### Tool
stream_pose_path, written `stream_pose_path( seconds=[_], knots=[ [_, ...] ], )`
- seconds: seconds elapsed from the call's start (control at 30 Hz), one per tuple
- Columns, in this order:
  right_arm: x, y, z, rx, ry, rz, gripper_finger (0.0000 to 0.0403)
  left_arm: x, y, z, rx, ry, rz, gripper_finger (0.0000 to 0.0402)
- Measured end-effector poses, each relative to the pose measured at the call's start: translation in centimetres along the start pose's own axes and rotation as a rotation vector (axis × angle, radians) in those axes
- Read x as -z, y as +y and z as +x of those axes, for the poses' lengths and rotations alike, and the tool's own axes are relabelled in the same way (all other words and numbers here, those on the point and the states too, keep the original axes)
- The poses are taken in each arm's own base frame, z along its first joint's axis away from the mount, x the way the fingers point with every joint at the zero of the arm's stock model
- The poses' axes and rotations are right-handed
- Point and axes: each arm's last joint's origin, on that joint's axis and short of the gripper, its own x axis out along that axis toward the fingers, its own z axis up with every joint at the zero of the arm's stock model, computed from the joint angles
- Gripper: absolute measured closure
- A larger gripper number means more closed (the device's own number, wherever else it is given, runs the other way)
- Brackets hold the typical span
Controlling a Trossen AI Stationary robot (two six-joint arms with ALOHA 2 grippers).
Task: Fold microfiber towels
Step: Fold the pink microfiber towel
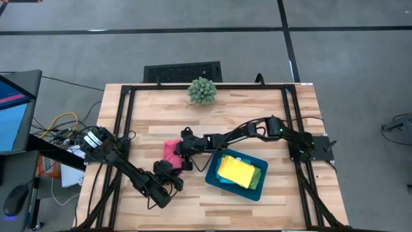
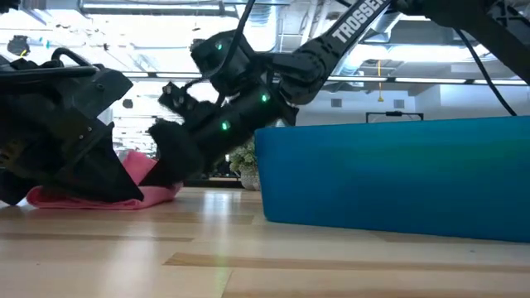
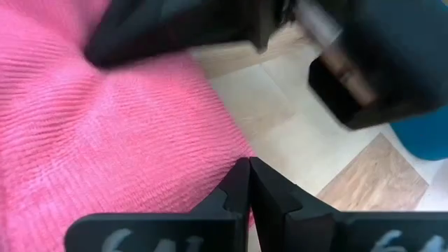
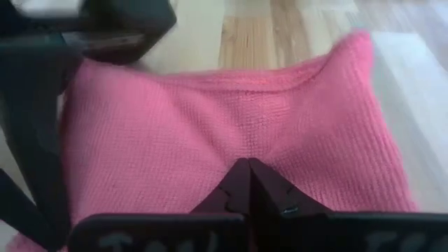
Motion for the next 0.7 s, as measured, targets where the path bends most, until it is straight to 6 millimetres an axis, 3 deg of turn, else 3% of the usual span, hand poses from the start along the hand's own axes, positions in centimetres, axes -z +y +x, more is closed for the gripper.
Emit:
stream_pose_path(
  seconds=[0.13, 0.47, 0.7],
  knots=[
    [-1.4, -0.4, -0.4, 0.014, -0.098, 0.003, 0.0384, 0.0, 0.0, 0.0, -0.001, 0.006, 0.0, 0.0401],
    [-2.1, -2.0, -0.6, 0.048, -0.185, 0.016, 0.0382, 0.0, 0.0, 0.0, -0.001, 0.009, 0.003, 0.0401],
    [0.2, -3.0, 1.5, 0.058, -0.191, 0.053, 0.0385, 0.0, 0.0, 0.0, 0.001, 0.009, 0.0, 0.0401]
  ],
)
